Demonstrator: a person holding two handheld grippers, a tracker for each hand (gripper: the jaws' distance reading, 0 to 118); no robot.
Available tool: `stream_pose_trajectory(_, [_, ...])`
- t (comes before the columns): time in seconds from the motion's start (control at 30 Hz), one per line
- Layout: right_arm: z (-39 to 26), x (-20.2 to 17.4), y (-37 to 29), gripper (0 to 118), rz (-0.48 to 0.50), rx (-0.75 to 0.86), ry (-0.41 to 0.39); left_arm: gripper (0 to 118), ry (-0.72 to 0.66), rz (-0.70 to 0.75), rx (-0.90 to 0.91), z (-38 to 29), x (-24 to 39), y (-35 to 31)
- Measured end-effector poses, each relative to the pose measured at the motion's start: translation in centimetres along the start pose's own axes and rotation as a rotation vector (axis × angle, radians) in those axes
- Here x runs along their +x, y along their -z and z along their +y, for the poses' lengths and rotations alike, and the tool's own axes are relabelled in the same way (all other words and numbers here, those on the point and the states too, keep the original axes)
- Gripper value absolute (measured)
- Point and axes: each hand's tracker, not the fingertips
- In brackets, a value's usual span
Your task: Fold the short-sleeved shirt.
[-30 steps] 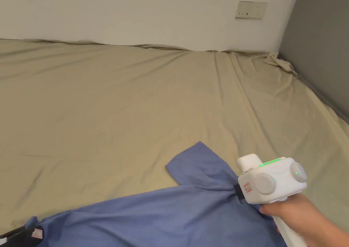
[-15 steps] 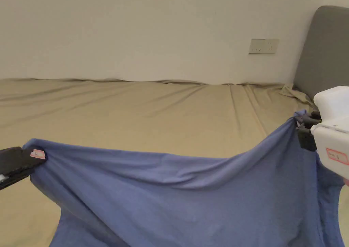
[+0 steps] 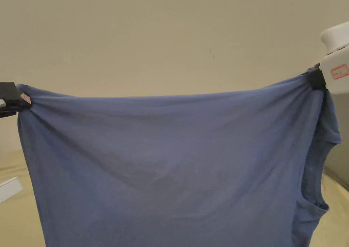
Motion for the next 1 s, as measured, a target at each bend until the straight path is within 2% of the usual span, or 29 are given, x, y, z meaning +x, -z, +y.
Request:
stream_pose_trajectory(0.03, [1.0, 0.4, 0.7, 8, -0.007, -0.019, 0.037, 1, 0.005, -0.003, -0.008, 1.0, 0.4, 0.3])
stream_pose_trajectory(0.2, [4.7, 0.9, 3.8, 8, 0.01, -0.083, 0.054, 1, 0.026, 0.038, -0.014, 4.0, 1.3, 2.4])
stream_pose_trajectory(0.37, [6.4, 0.7, 5.7, 8, 0.035, -0.11, 0.025, 1, 0.031, 0.058, -0.014, 5.1, 1.3, 4.1])
stream_pose_trajectory(0.57, [5.3, -0.6, 9.1, 8, 0.054, -0.17, 0.013, 1, 0.03, 0.084, -0.077, 4.1, 0.0, 7.5])
stream_pose_trajectory(0.67, [4.1, -2.4, 11.1, 8, 0.08, -0.186, 0.064, 1, 0.068, 0.165, -0.185, 2.0, -0.6, 10.8])
stream_pose_trajectory(0.73, [2.5, -3.7, 12.6, 8, 0.087, -0.232, 0.113, 1, 0.03, 0.165, -0.203, 0.1, -1.5, 12.3])
stream_pose_trajectory(0.87, [-2.9, -7.2, 14.9, 8, 0.053, -0.307, 0.031, 1, 0.056, 0.177, -0.31, -4.9, -2.8, 14.2])
stream_pose_trajectory(0.93, [-6.8, -8.6, 15.5, 8, 0.09, -0.347, 0.042, 1, 0.073, 0.187, -0.365, -8.1, -3.7, 14.9])
stream_pose_trajectory(1.0, [-10.3, -9.8, 15.7, 8, 0.129, -0.353, 0.056, 1, 0.034, 0.181, -0.407, -11.4, -4.3, 14.6])
